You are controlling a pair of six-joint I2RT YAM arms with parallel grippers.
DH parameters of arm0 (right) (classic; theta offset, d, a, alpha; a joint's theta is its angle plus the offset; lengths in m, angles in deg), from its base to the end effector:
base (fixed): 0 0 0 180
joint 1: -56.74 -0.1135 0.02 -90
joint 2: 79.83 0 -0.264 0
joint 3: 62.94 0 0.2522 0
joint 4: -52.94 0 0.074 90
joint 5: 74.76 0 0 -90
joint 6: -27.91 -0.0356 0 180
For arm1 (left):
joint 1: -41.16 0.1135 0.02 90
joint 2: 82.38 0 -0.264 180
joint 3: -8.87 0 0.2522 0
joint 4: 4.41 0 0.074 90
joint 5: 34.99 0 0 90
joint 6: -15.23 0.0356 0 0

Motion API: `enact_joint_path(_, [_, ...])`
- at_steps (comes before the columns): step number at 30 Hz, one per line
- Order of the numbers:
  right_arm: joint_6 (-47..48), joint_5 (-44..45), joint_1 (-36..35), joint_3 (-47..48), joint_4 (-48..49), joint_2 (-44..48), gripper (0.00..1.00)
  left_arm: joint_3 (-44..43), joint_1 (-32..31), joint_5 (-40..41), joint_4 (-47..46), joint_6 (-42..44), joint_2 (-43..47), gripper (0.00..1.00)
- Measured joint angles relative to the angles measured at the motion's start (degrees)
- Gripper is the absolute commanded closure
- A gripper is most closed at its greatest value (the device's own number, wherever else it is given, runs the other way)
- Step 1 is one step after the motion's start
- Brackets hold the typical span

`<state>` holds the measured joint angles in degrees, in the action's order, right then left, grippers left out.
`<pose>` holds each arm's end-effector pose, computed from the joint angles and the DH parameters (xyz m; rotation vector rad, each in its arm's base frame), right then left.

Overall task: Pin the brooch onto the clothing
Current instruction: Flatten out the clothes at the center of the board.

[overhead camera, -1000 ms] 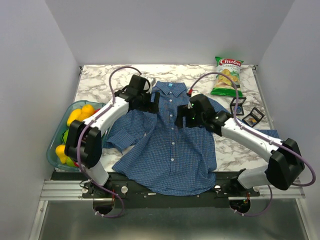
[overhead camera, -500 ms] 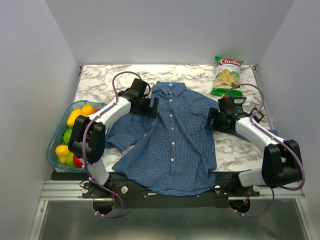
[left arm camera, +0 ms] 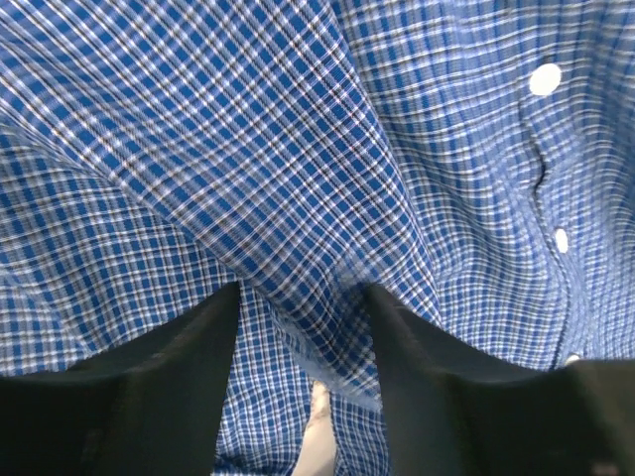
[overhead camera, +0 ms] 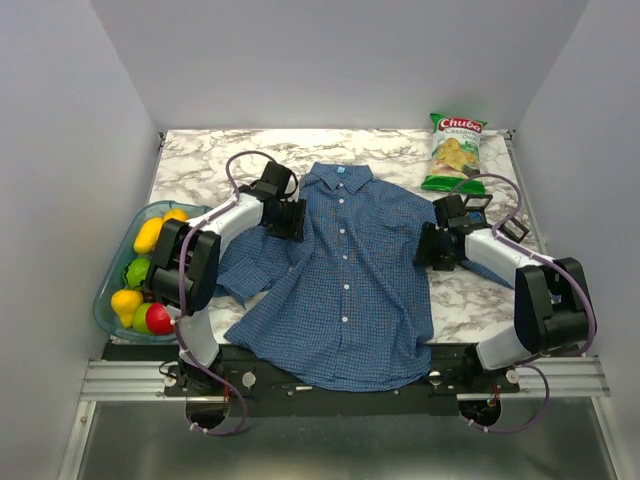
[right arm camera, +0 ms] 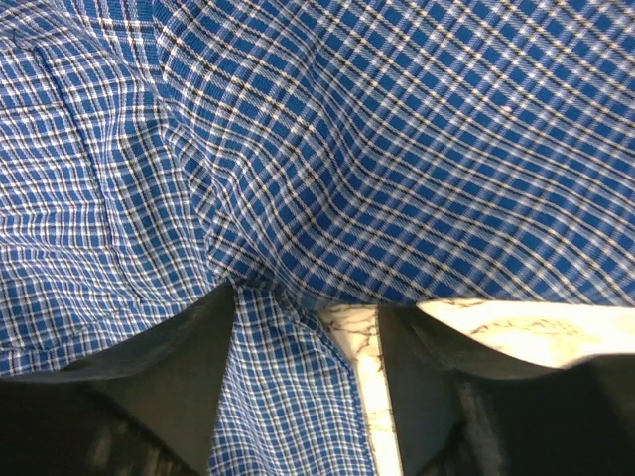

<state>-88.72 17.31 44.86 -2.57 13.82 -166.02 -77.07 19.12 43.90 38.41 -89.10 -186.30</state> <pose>0.2702 0.0555 0.1678 0.3590 2.6891 0.1526 0.3464 -0.1477 0.1968 0.2479 2.6687 -0.4654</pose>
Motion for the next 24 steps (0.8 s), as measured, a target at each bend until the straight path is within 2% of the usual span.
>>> enact_joint_path(2, [-0.24, -0.09, 0.00, 0.00, 0.26, -0.42, 0.50, 0.00, 0.24, -0.02, -0.02, -0.20, -0.90, 0.55])
enact_joint_path(3, [-0.39, -0.15, 0.00, 0.00, 0.33, -0.57, 0.60, 0.00, 0.31, -0.09, -0.04, 0.00, -1.14, 0.63])
enact_joint_path(5, [-0.33, -0.20, 0.00, 0.00, 0.46, -0.63, 0.71, -0.04, 0.63, -0.17, -0.15, -0.09, -1.68, 0.71])
enact_joint_path(6, [-0.37, -0.15, 0.02, 0.00, 0.50, -0.66, 0.81, -0.15, 0.92, -0.28, -0.26, -0.13, -2.12, 0.80])
enact_joint_path(10, [-0.37, -0.17, 0.28, 0.00, 0.72, -1.09, 0.98, -0.48, 2.38, -0.70, -0.76, -0.15, -4.39, 0.97])
enact_joint_path(15, [-0.42, -0.20, 0.46, 0.07, 0.94, -1.92, 0.99, -1.31, 3.93, 0.39, -0.28, 0.35, -5.75, 1.00])
enact_joint_path(24, [-0.44, 0.02, 1.79, 0.13, 0.81, -1.92, 0.99, -1.64, 3.96, 13.77, 1.88, 4.48, -5.31, 1.00])
